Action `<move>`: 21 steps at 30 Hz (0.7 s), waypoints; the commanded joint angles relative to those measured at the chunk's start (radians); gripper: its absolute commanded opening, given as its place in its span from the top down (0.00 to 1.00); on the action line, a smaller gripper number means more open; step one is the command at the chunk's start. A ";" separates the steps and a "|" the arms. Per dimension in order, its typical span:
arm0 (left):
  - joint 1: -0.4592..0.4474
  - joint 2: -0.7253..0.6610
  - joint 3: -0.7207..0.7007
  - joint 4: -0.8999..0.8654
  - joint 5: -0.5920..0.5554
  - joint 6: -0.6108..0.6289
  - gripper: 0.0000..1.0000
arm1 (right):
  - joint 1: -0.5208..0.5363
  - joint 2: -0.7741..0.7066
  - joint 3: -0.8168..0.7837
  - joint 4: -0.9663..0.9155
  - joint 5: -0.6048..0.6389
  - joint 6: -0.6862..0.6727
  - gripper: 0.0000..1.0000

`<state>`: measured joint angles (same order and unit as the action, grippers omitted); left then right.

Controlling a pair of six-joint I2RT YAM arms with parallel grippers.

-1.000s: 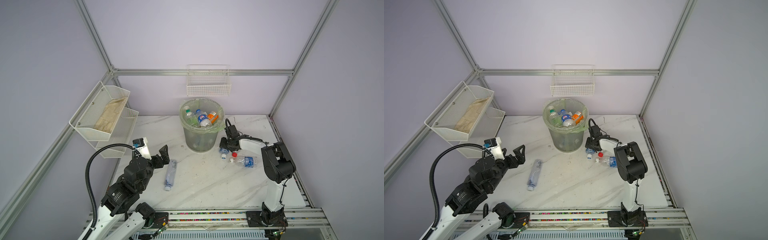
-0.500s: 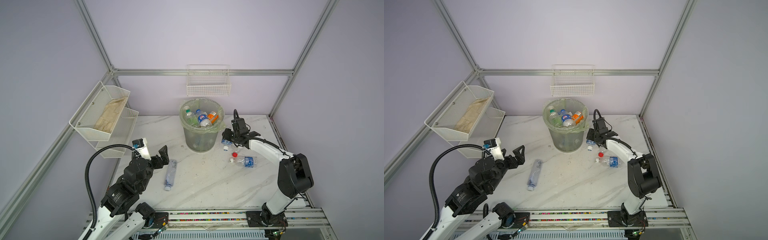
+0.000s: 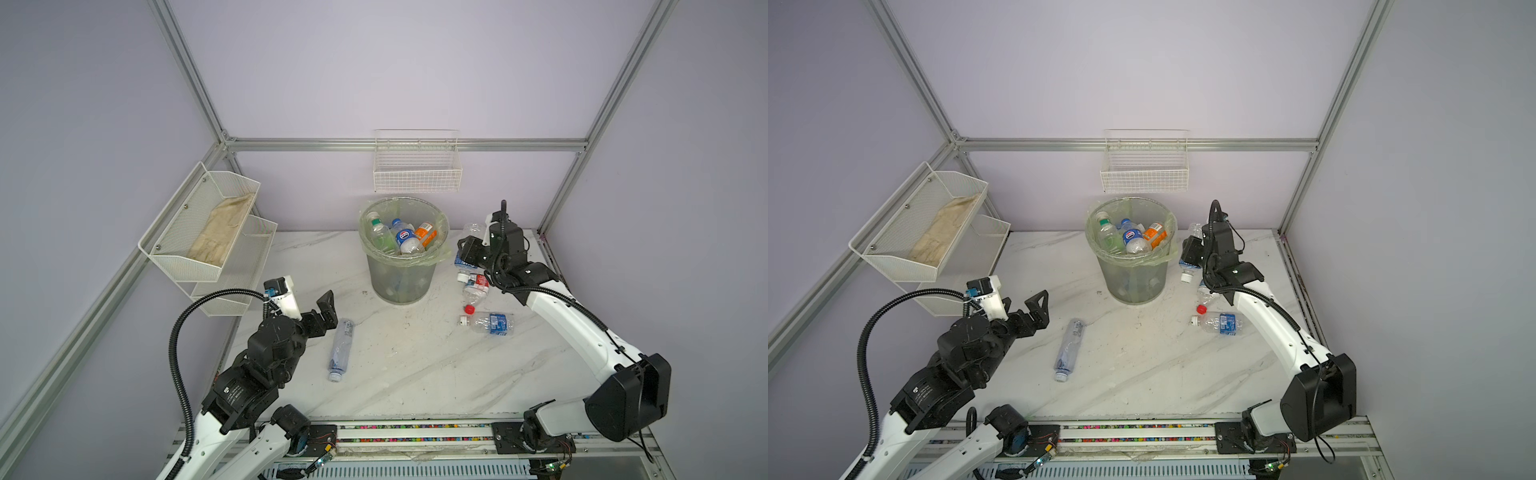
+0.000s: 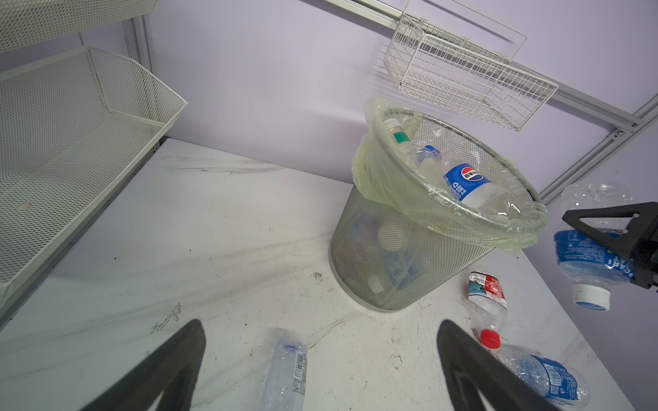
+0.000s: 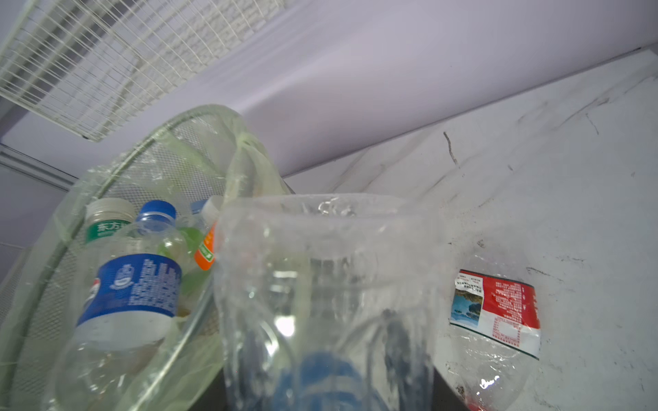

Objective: Throw the plastic bottles in the bin
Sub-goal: Pick up the plastic bottle from the center of the table.

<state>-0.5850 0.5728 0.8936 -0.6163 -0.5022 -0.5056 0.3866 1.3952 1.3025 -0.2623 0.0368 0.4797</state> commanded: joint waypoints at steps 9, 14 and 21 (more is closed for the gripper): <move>-0.003 -0.001 0.007 0.024 -0.004 -0.001 0.00 | -0.003 -0.152 0.057 0.007 -0.027 -0.033 0.74; -0.003 -0.004 0.010 0.024 -0.002 -0.001 0.00 | -0.004 -0.225 0.050 0.043 -0.014 -0.039 0.74; -0.003 -0.013 0.007 0.023 -0.003 -0.002 0.00 | -0.003 -0.291 0.037 0.125 -0.032 -0.069 0.74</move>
<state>-0.5850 0.5716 0.8936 -0.6163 -0.5018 -0.5056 0.3862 1.1194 1.3327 -0.2062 0.0166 0.4362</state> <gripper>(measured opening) 0.997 0.513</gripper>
